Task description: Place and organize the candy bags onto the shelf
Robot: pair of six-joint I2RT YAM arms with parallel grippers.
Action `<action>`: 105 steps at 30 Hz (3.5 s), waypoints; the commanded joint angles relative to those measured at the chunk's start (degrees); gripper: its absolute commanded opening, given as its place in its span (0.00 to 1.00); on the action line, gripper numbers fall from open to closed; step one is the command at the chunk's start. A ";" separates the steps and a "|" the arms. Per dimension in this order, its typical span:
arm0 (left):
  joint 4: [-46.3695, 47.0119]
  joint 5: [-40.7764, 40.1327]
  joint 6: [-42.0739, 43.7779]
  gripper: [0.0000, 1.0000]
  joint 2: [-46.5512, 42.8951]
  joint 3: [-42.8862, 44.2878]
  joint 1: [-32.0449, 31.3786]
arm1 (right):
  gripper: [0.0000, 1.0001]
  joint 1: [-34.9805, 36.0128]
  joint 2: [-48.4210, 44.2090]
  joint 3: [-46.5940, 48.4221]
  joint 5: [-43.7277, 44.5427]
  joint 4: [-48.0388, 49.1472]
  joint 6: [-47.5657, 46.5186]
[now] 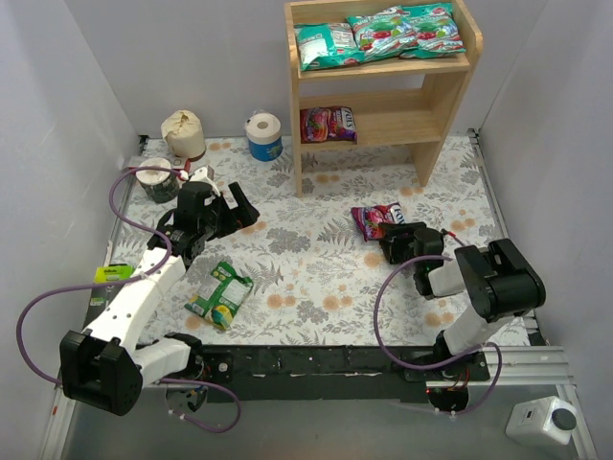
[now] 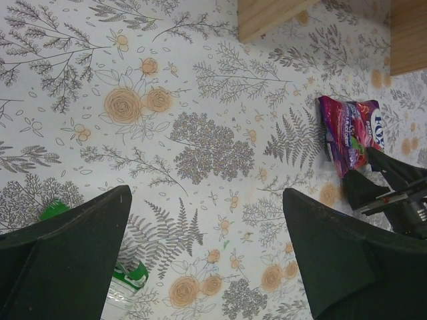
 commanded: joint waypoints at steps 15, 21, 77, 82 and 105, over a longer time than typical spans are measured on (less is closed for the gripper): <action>0.48 -0.48 0.36 0.98 -0.73 -0.75 0.34 | 0.12 1.67 3.40 -1.09 5.96 6.44 -3.80; 0.30 -0.66 0.53 0.98 -0.82 -0.66 0.34 | 0.01 0.62 -1.07 2.51 1.50 3.37 -15.37; 0.39 0.66 0.53 0.98 -1.08 -0.58 0.25 | 0.01 -21.89 18.34 84.96 -51.71 -68.35 -60.49; 0.39 0.75 0.36 0.98 -0.90 -0.66 0.34 | 0.01 -20.92 14.75 82.42 -47.66 -64.96 -61.37; 0.30 -0.13 0.18 0.98 -0.90 -0.93 0.34 | 0.13 -13.98 20.27 89.27 -37.38 -57.81 -64.27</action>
